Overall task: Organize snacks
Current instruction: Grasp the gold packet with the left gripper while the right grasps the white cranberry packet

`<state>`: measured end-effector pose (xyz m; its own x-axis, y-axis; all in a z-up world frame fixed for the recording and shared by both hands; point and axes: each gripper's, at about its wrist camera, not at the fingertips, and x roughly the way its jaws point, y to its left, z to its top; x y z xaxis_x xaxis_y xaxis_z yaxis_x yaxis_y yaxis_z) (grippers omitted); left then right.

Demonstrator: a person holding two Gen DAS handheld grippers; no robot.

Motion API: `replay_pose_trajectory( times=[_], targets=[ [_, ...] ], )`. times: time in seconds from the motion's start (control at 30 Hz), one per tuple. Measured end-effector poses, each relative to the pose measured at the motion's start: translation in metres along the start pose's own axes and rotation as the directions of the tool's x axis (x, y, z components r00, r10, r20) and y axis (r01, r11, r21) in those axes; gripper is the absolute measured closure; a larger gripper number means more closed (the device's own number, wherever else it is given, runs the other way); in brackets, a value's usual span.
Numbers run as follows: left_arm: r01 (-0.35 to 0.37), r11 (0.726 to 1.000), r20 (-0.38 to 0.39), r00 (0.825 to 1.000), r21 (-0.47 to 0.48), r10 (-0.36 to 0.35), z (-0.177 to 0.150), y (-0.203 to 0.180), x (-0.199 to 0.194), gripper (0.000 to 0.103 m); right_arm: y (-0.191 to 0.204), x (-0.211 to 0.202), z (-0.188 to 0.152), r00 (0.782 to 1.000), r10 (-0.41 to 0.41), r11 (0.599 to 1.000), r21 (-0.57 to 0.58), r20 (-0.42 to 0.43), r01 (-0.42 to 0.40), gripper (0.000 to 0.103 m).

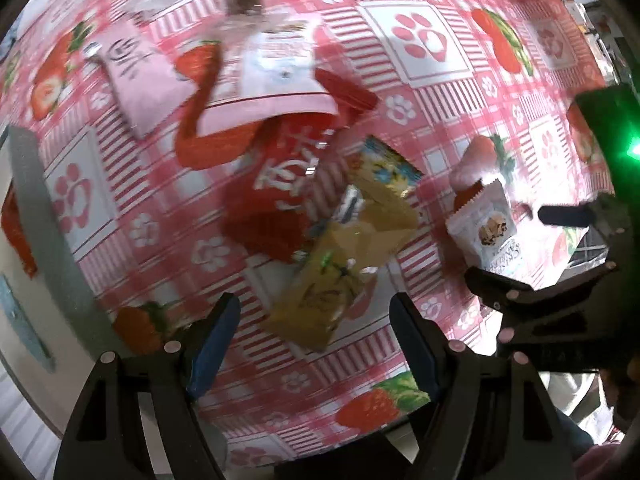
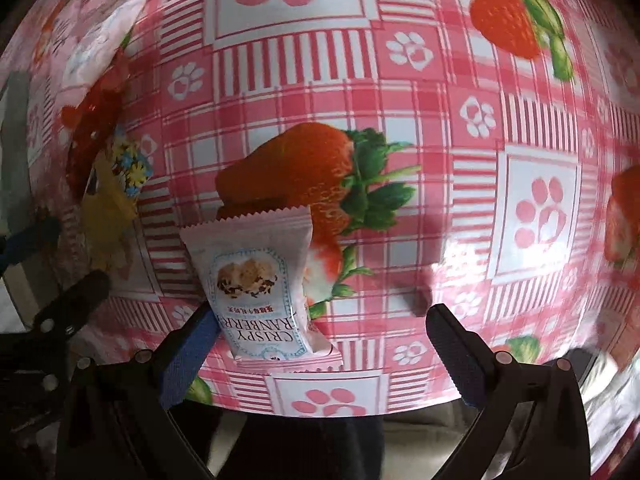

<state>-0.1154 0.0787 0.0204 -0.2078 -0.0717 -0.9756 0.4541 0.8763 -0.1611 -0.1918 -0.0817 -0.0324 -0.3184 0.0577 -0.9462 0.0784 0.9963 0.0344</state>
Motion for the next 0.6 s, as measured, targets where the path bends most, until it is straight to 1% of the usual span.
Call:
replay_pose_trajectory(
  times=[0.1,0.2,0.27,0.33,0.37,0.4,0.43,0.47,0.5,0.53,0.57,0.6],
  targets=[
    [-0.04,0.999,0.016,0.999,0.02,0.04,-0.002,-0.008,0.005,0.023,0.006,0.008,0.0,0.999,-0.054,0.998,-0.043,0.007,0.054,0.0],
    [-0.046,0.999,0.035,0.998,0.016,0.046,0.0,-0.013,0.005,0.023,-0.005,0.015,-0.001,0.999,-0.035,0.999,-0.033,-0.001,0.035,0.0],
    [-0.059,0.998,0.039,0.998,0.009,0.059,0.005,-0.018,0.006,0.023,-0.004,0.021,0.004,0.999,-0.035,0.999,-0.032,0.001,0.035,0.0],
    [-0.087,0.996,0.042,0.995,0.017,0.086,0.008,-0.019,0.005,0.029,-0.003,0.023,0.004,0.999,-0.042,0.999,-0.035,0.006,0.042,0.0],
    [-0.105,0.994,0.044,0.994,0.027,0.104,0.009,-0.016,0.002,0.036,-0.003,0.024,0.004,0.999,-0.047,0.998,-0.04,0.012,0.047,0.0],
    [-0.122,0.992,0.047,0.992,0.04,0.12,0.011,-0.018,0.001,0.044,0.01,0.019,0.002,0.999,-0.046,0.998,-0.042,0.015,0.047,0.005],
    [-0.128,0.991,0.048,0.991,0.048,0.125,0.012,-0.021,0.0,0.048,0.011,0.018,0.001,0.999,-0.039,0.998,-0.05,0.02,0.04,0.01],
    [-0.125,0.991,0.052,0.991,0.051,0.122,0.014,-0.022,-0.001,0.059,0.018,0.013,-0.003,0.999,-0.039,0.998,-0.053,0.023,0.041,0.013],
    [-0.111,0.993,0.051,0.993,0.05,0.108,0.016,-0.022,-0.004,0.07,0.023,0.008,0.004,0.999,-0.041,0.997,-0.062,0.029,0.043,0.022],
    [-0.096,0.995,0.044,0.995,0.042,0.094,0.018,-0.023,-0.005,0.072,0.024,0.003,0.003,0.998,-0.044,0.996,-0.073,0.036,0.046,0.031],
    [-0.082,0.996,0.039,0.996,0.032,0.081,0.019,-0.021,-0.006,0.074,0.027,-0.003,0.003,0.998,-0.048,0.995,-0.084,0.04,0.051,0.035],
    [-0.07,0.997,0.036,0.997,0.024,0.069,0.019,-0.02,-0.007,0.076,0.028,-0.003,0.002,0.998,-0.051,0.994,-0.094,0.043,0.055,0.043]
  ],
)
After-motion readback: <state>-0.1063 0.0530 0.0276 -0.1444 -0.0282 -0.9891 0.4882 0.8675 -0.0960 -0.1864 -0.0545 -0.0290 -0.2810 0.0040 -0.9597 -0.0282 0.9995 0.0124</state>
